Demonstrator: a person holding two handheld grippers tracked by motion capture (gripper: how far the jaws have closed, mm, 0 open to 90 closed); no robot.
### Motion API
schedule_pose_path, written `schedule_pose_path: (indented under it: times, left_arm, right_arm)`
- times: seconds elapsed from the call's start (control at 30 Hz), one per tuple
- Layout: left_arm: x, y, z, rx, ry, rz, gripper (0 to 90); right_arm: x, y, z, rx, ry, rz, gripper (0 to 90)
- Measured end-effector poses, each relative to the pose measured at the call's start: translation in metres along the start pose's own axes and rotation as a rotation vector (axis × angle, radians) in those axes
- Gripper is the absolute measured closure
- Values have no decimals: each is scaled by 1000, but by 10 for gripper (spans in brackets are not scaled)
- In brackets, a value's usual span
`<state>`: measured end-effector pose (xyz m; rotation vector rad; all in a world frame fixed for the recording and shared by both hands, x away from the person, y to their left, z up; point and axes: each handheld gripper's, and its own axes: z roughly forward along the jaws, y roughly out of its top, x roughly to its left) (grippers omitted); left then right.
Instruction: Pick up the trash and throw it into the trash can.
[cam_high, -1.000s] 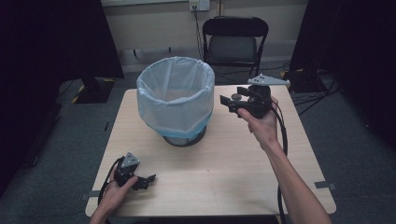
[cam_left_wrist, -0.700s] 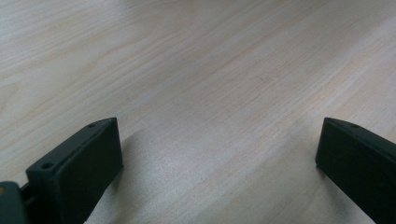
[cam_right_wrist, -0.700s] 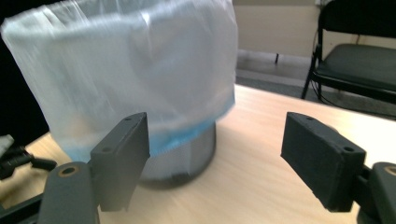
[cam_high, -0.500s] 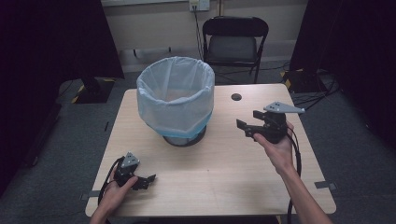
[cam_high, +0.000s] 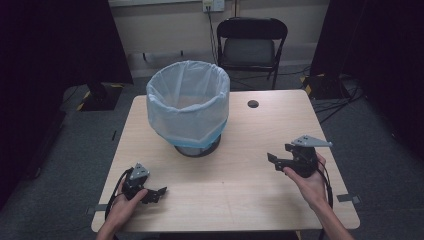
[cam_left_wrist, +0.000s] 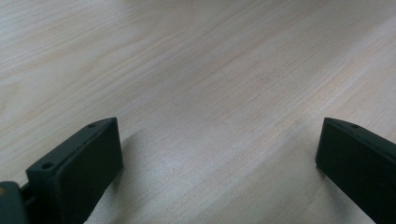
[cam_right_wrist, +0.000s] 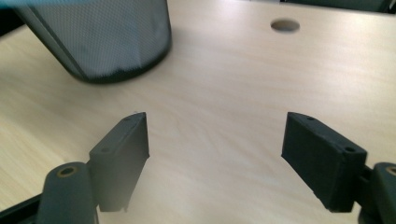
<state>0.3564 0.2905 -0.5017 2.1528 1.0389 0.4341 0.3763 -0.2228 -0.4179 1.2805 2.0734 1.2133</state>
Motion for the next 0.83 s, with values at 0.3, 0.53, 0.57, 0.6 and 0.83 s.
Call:
schedule_pose_path:
  times: [0.3, 0.53, 0.57, 0.6, 0.83]
  left_arm:
    - [0, 0, 0, 0, 1, -1, 0]
    - [0, 0, 0, 0, 3, 1, 0]
    - [0, 0, 0, 0, 1, -1, 0]
    - [0, 0, 0, 0, 1, -1, 0]
    - [0, 0, 0, 0, 3, 1, 0]
  right_arm:
    - [-21, -44, 4, 84, -39, 43, 207]
    - [-27, -70, 13, 150, -91, 51, 185]
    - [-27, -71, 13, 163, -116, 37, 185]
    - [-27, -71, 13, 163, -116, 37, 185]
    - [-31, -79, 21, 175, -166, 0, 164]
